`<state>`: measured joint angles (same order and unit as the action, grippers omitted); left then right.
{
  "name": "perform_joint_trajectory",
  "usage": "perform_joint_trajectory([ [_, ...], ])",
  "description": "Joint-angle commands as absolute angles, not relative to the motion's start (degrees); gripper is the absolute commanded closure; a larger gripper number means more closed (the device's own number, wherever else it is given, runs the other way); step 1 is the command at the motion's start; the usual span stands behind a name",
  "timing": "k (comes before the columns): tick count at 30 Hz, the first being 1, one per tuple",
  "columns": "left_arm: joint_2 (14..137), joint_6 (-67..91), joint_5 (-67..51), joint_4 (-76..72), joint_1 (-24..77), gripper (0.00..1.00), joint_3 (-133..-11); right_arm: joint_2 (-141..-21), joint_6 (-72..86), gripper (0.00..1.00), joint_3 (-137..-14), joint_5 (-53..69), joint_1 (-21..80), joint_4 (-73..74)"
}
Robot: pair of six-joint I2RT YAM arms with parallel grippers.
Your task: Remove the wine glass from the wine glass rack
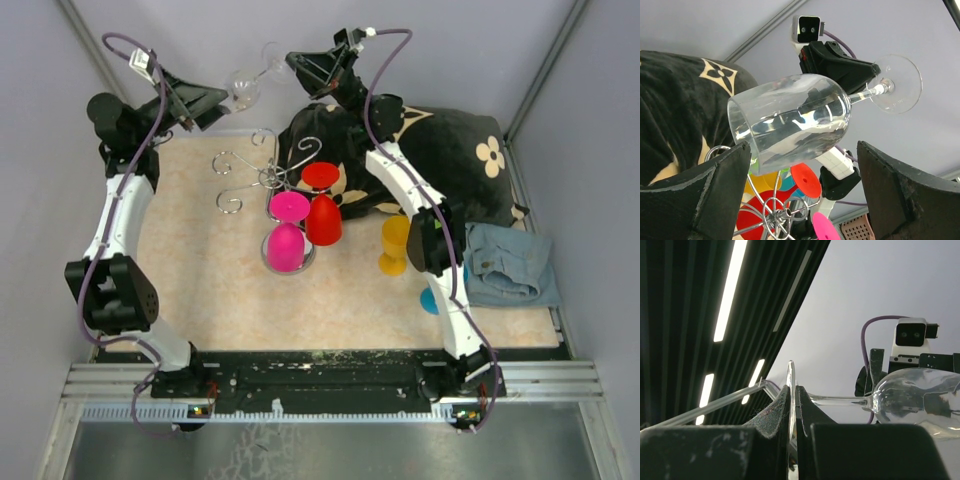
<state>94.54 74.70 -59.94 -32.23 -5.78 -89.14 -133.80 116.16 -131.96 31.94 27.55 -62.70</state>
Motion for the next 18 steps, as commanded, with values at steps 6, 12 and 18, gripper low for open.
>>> perform_joint_trajectory([
  [6, 94.30, 75.93, -60.08, -36.46, -3.87, 0.14, -93.92, -130.61, 117.18, 1.00, -131.74, 28.71, 28.65, -69.28],
  [12, 92.29, 77.26, -60.12, -38.55, -2.37, 0.24, -93.96, -130.65, 119.03, 1.00, -129.12, 27.18, 28.65, -73.22],
  [18, 90.82, 77.35, -59.95, -38.93, -1.43, 0.39, -94.13, -130.84, 120.03, 1.00, -128.09, 26.72, 28.66, -75.00],
])
